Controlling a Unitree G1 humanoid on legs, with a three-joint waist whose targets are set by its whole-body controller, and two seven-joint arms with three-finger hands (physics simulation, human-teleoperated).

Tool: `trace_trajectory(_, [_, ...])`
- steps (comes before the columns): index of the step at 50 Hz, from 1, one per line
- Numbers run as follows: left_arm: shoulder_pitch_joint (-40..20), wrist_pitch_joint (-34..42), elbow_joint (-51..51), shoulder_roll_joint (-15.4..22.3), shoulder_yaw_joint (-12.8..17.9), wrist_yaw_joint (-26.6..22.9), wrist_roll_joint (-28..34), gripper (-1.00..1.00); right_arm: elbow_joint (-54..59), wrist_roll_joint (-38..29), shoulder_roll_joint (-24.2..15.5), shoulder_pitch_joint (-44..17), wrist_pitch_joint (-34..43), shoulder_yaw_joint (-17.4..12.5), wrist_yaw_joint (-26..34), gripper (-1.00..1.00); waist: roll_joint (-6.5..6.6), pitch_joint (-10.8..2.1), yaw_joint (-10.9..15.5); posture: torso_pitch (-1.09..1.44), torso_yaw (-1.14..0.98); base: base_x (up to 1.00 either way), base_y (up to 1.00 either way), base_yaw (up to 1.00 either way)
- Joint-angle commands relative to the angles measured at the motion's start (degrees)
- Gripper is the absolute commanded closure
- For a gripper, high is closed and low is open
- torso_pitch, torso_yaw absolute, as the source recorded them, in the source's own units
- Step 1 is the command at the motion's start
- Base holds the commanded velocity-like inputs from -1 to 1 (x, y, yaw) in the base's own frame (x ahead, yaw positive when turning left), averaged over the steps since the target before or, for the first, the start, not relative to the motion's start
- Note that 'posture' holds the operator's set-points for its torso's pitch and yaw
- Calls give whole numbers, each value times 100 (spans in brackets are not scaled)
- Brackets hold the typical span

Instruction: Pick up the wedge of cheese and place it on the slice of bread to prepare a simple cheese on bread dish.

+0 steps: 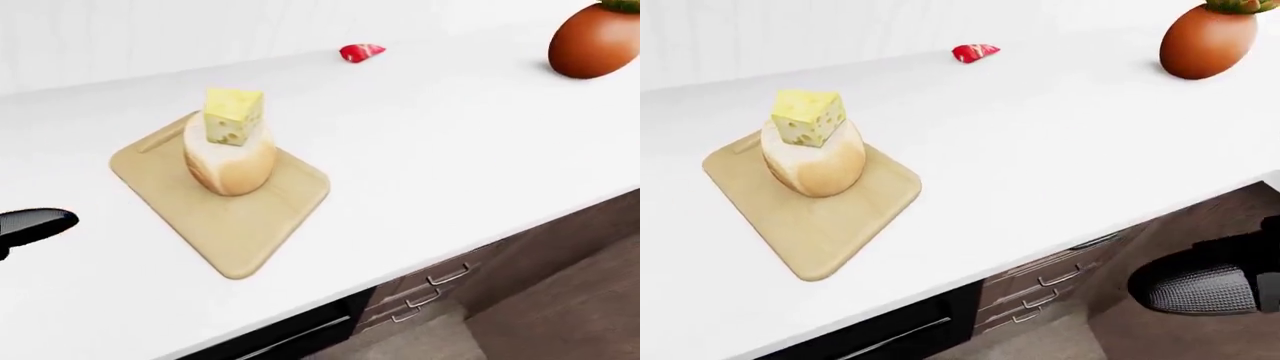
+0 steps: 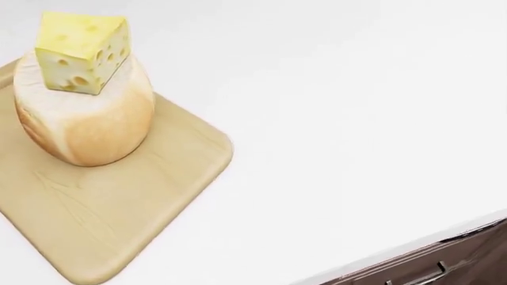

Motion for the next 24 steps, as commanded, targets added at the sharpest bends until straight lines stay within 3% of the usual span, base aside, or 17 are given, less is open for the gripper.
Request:
trace_trajectory(1, [33,-254,-97,180,214,51,-283,-100,-29,277,-166,61,-221,-343,-119,-100,8,-79,-10,0,0,0,0,0])
trace_trajectory(6, [301,-377,-67,284,663,135,-613,-100,-44,519,-196,421,-388,-835,-122,-100,10,-61,4,0,0,0,0,0])
trace_trajectory(9, [629,-546,7,55,1036,-112,-563,-100,-105,503,13,620,-499,-1033,-38,-100,14,-53,-8,0,0,0,0,0])
trace_trajectory(11, [764,-676,76,-125,1152,-285,-470,-100,-194,723,163,846,-575,-1364,-10,-100,17,-53,-16,0,0,0,0,0])
trace_trajectory(16, [1044,-778,-64,-247,1588,-194,-900,-100,-439,1243,445,1532,-721,-2317,235,-100,17,-46,1,0,0,0,0,0])
trace_trajectory(21, [1351,-940,36,-261,2154,-213,-1197,-100,-443,1516,458,1795,-861,-2780,302,-100,34,-27,-31,0,0,0,0,0])
trace_trajectory(24, [1387,-1064,92,-247,2258,-54,-1284,-100,-436,1704,427,1925,-959,-3074,276,-100,37,-25,-42,0,0,0,0,0])
